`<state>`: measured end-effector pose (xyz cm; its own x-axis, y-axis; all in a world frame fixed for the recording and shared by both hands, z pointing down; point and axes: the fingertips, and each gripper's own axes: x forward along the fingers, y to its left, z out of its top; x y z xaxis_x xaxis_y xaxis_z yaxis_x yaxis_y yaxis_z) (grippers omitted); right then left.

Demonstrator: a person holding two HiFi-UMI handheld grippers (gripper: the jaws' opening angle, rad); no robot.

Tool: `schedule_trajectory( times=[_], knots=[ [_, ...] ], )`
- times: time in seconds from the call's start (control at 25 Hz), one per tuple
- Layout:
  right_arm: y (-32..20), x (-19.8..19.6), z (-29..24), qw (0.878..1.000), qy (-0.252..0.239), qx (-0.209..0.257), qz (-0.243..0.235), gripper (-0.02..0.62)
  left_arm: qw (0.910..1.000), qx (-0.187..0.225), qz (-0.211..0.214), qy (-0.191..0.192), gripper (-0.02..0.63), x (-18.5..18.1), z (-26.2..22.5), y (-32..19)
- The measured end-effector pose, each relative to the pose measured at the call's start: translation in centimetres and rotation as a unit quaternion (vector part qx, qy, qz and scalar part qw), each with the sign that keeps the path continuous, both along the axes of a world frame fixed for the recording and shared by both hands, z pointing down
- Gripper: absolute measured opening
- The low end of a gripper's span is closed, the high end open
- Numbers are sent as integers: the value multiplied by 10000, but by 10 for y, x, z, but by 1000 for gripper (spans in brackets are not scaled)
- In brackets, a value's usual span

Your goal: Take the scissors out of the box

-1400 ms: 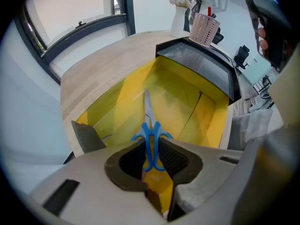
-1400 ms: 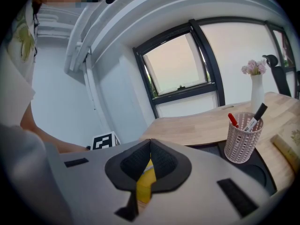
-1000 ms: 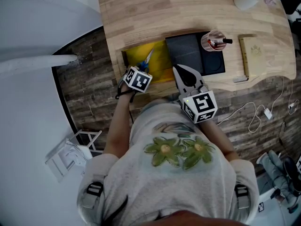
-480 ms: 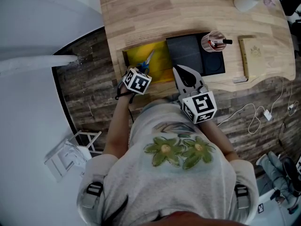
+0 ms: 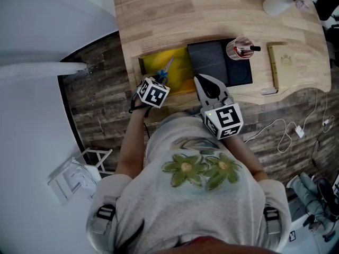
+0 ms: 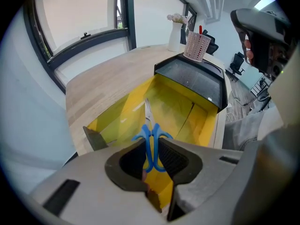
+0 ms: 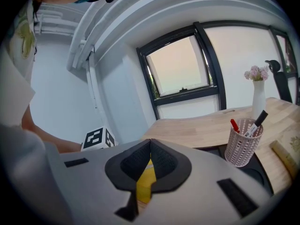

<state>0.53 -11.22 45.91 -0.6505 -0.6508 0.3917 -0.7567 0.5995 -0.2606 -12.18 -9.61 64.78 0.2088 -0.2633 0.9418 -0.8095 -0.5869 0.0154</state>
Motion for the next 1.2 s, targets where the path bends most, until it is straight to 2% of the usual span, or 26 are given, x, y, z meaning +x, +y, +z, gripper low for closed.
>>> schedule_trajectory(
  times=[0.64,1.2],
  knots=[
    [8,0,-5,10000,-4,66,-52,8,9988,474,-73,79,91,3,-37,1],
    [17,1,-10,9999,-39,147,-28,8,9941,1049,-112,236,91,10,-83,3]
  ],
)
